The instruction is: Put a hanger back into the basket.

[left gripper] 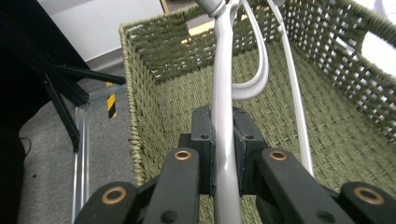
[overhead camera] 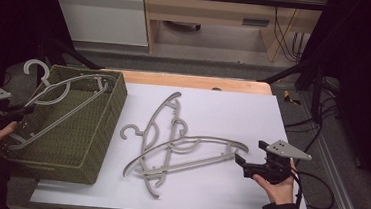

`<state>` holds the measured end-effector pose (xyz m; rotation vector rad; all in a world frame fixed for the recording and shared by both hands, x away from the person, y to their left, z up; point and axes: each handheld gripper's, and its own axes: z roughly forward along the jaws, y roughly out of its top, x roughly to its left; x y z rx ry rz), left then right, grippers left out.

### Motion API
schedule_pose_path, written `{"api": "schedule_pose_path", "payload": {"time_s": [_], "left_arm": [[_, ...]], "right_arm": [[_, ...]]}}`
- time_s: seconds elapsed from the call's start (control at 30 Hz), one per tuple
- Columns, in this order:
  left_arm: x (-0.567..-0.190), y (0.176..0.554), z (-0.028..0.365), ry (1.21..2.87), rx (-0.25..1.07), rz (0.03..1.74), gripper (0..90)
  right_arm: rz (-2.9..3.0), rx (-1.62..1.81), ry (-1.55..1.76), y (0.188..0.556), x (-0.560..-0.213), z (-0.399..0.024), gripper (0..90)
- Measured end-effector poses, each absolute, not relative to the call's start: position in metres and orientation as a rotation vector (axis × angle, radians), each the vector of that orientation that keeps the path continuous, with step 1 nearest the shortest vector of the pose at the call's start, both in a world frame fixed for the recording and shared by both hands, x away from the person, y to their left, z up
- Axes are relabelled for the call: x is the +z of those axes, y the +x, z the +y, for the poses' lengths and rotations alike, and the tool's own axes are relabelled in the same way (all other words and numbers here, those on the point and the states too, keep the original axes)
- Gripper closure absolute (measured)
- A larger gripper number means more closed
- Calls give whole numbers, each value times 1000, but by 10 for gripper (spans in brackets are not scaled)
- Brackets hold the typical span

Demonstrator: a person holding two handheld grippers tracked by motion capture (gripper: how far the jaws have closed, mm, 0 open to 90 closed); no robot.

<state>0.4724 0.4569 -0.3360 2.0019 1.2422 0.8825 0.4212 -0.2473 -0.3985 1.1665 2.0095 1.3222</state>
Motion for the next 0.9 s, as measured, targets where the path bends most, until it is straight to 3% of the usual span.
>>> {"api": "schedule_pose_path", "payload": {"time_s": [0.33,0.63,0.9], "left_arm": [[-336,488,442,2087,920,1220,811],[-359,492,457,2054,841,1303,807],[-372,496,452,2122,733,1405,796]], "right_arm": [[2016,1319,1166,422,-400,-246,45],[2026,1318,1163,423,-401,-244,46],[2024,1318,1158,422,-400,-244,46]]}}
